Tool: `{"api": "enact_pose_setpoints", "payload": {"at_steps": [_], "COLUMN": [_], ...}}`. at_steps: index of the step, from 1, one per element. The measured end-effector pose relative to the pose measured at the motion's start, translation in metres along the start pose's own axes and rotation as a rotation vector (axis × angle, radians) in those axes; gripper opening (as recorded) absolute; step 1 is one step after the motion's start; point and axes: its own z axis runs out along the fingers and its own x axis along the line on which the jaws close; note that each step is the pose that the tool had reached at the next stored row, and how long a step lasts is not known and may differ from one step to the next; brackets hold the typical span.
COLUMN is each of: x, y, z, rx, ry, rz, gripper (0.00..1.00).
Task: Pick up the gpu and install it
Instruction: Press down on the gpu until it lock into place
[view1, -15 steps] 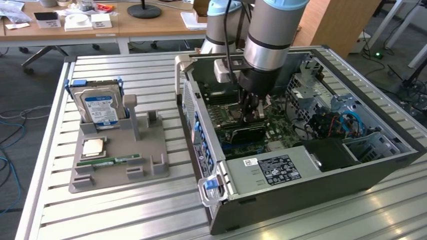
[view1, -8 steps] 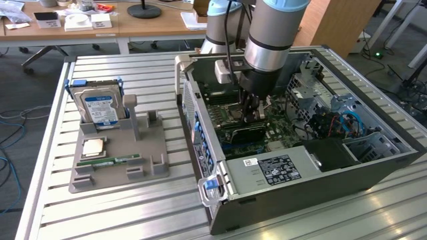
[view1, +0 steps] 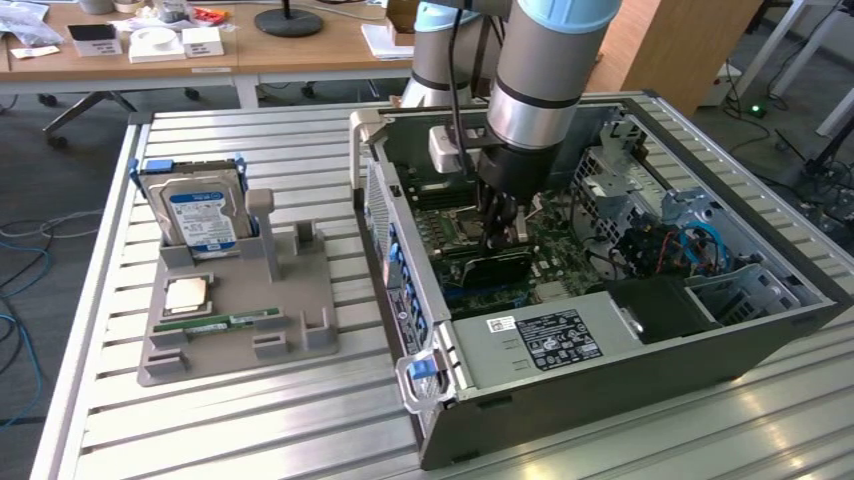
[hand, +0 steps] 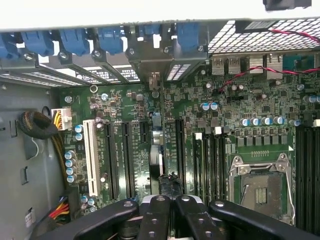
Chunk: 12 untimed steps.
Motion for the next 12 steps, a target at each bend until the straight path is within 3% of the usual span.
{"api": "enact_pose_setpoints", "payload": {"at_steps": [12], "x": [0.0001], "y": [0.0], "z": [0.0017], "rx": [0.0], "ry": [0.0], "rz": [0.0], "gripper": [0.11]}}
